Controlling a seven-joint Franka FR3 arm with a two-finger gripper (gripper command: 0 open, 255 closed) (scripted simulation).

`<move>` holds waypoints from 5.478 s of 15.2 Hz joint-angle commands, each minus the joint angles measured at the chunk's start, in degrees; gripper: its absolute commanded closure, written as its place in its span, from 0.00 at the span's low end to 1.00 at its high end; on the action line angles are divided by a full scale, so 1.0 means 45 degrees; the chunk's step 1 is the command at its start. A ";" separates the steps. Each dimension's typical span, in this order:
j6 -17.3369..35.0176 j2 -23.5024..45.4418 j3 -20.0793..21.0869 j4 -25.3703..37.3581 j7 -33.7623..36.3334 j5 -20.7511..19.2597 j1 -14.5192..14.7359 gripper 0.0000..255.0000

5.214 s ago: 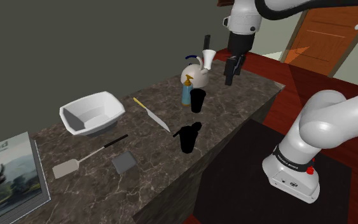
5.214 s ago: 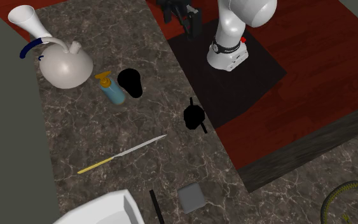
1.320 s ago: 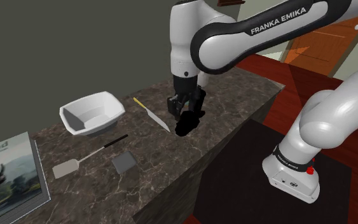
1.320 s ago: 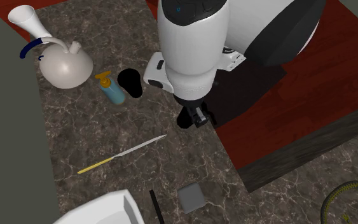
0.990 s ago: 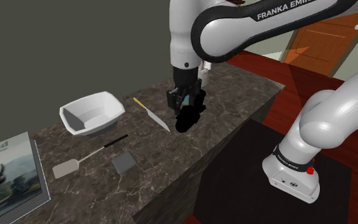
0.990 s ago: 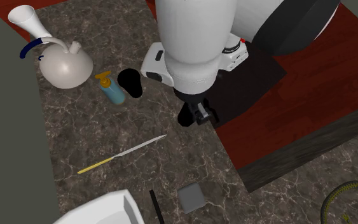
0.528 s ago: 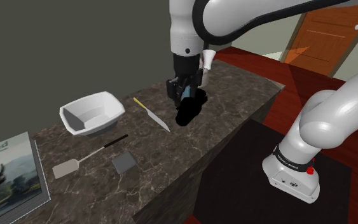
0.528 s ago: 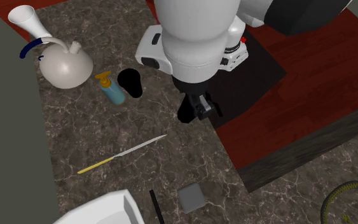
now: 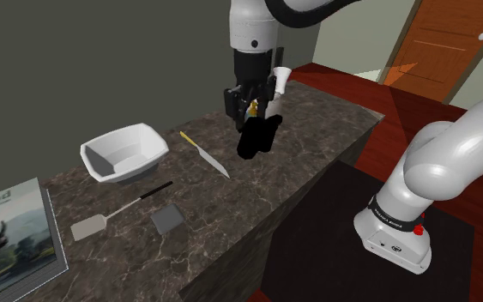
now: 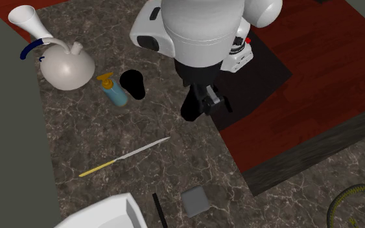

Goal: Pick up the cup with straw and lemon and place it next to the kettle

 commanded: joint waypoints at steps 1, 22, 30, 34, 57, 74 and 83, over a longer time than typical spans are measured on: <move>-0.0342 -0.0005 -0.0040 0.0336 0.0019 -0.0025 -0.0015 1.00; -0.2405 -0.1082 -0.2456 0.1001 -0.2831 -0.0735 -0.0875 1.00; -0.2436 -0.1248 -0.4344 0.0674 -0.5338 -0.1646 -0.1689 1.00; -0.2397 -0.0997 -0.5247 0.0838 -0.6560 -0.2123 -0.2122 1.00; -0.1181 0.2279 -0.8827 0.2949 -1.1697 -0.3232 -0.3901 1.00; 0.1730 0.2389 -0.8911 0.0146 -1.1669 -0.3261 -0.3946 1.00; 0.3280 0.2780 -0.8977 -0.1020 -1.1709 -0.3214 -0.3962 1.00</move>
